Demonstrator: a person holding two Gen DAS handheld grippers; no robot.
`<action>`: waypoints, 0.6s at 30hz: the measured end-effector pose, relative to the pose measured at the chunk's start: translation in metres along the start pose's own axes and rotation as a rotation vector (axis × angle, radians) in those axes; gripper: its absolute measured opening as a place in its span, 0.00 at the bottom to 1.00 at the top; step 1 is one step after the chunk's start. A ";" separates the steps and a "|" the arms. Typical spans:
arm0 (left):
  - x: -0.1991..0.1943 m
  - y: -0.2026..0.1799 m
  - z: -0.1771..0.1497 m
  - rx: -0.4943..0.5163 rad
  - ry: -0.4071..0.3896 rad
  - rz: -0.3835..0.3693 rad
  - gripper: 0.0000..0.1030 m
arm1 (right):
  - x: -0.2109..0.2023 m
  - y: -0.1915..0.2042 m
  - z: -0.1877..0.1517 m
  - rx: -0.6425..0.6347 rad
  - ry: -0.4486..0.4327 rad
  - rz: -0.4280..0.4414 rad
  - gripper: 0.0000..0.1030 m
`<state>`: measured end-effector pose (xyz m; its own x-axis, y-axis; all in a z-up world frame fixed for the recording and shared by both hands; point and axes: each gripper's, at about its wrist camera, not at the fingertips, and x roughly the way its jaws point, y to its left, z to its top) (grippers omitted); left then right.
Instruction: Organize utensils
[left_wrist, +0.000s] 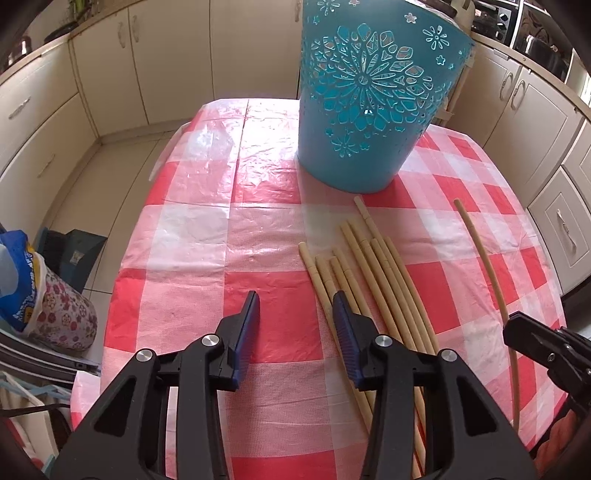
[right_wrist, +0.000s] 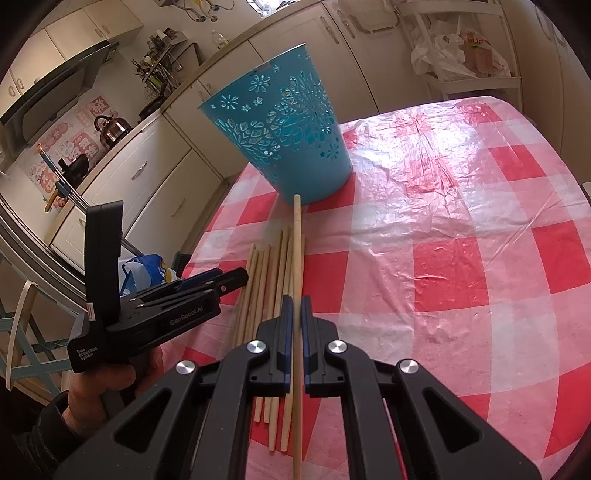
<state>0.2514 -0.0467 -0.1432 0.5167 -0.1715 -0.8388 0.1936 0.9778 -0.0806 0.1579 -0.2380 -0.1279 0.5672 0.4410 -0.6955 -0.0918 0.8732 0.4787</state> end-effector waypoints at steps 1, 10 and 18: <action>0.001 -0.001 0.000 0.012 0.000 0.023 0.27 | 0.000 0.000 0.000 0.001 0.000 0.000 0.05; 0.007 -0.012 0.005 0.087 0.013 0.028 0.05 | 0.000 0.002 0.000 -0.004 -0.013 0.005 0.05; -0.066 0.012 0.025 -0.001 -0.255 -0.208 0.04 | -0.035 0.024 0.025 -0.054 -0.206 0.042 0.05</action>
<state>0.2406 -0.0267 -0.0751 0.6589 -0.3918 -0.6422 0.3156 0.9189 -0.2367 0.1564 -0.2380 -0.0783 0.7170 0.4300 -0.5486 -0.1597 0.8674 0.4713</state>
